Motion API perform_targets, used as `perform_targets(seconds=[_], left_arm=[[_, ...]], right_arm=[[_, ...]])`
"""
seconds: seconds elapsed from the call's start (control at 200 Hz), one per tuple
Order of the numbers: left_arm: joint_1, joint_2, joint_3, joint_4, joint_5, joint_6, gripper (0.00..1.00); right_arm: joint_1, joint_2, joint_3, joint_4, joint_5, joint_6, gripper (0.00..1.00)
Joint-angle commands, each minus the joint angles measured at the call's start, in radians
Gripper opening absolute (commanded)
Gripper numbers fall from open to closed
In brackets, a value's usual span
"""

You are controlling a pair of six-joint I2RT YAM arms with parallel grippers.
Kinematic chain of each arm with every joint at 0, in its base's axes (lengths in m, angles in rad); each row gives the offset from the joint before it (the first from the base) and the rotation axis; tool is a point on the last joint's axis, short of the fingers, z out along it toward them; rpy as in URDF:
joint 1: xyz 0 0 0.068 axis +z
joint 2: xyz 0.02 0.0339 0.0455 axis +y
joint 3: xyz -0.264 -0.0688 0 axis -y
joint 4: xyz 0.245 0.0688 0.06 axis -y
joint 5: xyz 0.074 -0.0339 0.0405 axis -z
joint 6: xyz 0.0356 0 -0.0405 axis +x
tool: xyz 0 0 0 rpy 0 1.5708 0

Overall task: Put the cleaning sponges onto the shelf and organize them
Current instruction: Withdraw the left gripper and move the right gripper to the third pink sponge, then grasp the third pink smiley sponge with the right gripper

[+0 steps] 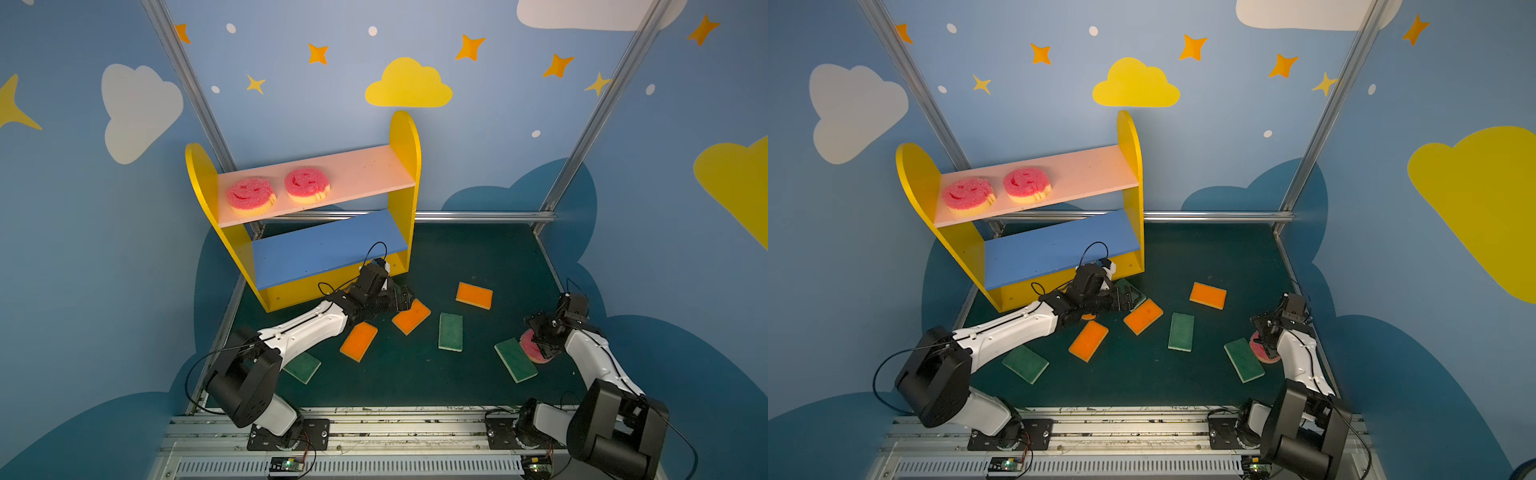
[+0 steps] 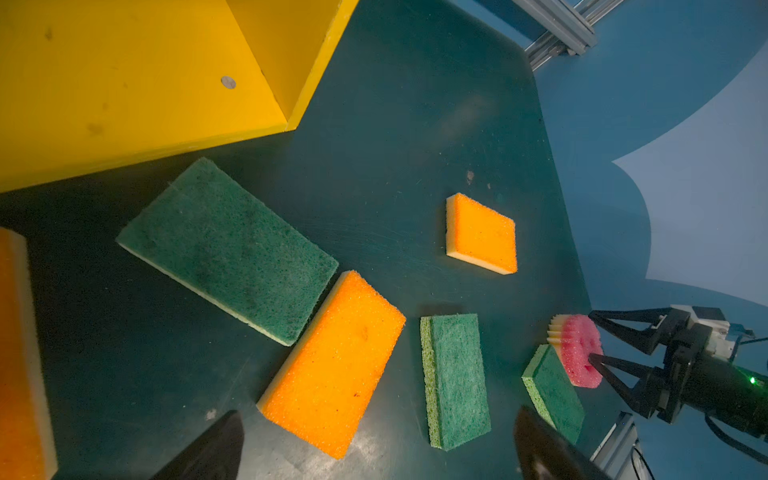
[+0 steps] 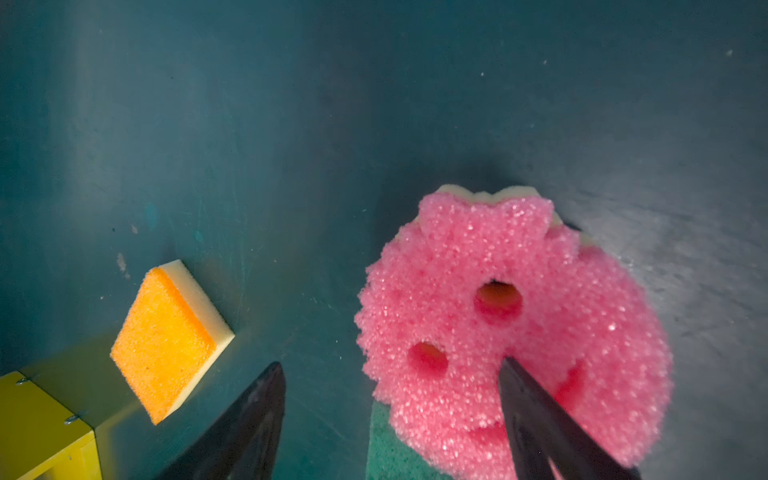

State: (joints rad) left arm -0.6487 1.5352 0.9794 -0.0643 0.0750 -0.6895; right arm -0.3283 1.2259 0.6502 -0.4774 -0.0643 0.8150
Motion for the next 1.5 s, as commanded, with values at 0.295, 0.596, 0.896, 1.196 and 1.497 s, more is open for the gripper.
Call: perform_targets(seconds=[0.295, 0.596, 0.896, 1.196, 1.497], left_arm=[[-0.010, -0.031, -0.069, 0.023, 0.003, -0.030, 1.00], [-0.012, -0.064, -0.093, 0.009, -0.016, -0.033, 1.00], [-0.016, -0.094, -0.106, -0.015, -0.030, -0.037, 1.00], [-0.026, -0.088, -0.090, -0.032, -0.026, -0.031, 0.99], [-0.077, -0.002, 0.017, -0.054, -0.008, 0.014, 0.71]], right_arm=[[0.018, 0.382, 0.130, 0.031, -0.419, -0.111, 0.75], [0.169, 0.355, 0.152, 0.063, -0.419, -0.150, 0.75], [0.363, 0.367, 0.189, 0.121, -0.455, -0.121, 0.75], [0.488, 0.290, 0.261, 0.099, -0.477, -0.148, 0.75], [0.420, 0.203, 0.305, -0.019, -0.501, -0.192, 0.65]])
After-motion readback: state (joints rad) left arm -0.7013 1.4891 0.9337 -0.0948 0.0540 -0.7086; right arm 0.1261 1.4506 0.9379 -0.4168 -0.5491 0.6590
